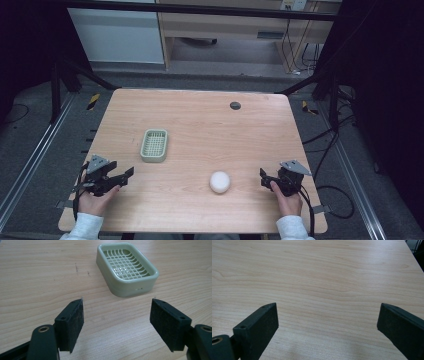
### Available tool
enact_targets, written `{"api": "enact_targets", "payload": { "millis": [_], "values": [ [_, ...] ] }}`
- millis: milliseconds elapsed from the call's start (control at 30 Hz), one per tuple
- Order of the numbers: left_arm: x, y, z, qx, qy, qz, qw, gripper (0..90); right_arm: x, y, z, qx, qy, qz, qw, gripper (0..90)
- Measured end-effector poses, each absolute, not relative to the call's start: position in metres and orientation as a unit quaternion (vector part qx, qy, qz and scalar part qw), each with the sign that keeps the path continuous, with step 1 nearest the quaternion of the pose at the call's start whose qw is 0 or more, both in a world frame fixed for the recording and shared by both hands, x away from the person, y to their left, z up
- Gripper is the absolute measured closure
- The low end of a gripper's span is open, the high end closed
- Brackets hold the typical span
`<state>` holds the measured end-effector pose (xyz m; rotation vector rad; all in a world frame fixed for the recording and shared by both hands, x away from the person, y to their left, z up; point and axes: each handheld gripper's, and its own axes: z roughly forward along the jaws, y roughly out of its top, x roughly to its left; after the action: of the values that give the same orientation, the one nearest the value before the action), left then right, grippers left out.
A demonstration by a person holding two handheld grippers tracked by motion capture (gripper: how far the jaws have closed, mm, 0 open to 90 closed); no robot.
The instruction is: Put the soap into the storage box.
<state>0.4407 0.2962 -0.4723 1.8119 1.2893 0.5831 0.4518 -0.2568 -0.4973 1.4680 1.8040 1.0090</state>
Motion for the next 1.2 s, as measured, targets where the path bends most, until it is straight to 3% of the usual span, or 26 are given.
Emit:
{"api": "enact_targets", "payload": {
  "millis": [1200],
  "values": [
    [0.433,0.241,-0.450,0.756,0.438,0.217,0.435,25.1,0.453,-0.249,-0.498,0.538,0.693,0.378,0.296,4.1]
  ]
}}
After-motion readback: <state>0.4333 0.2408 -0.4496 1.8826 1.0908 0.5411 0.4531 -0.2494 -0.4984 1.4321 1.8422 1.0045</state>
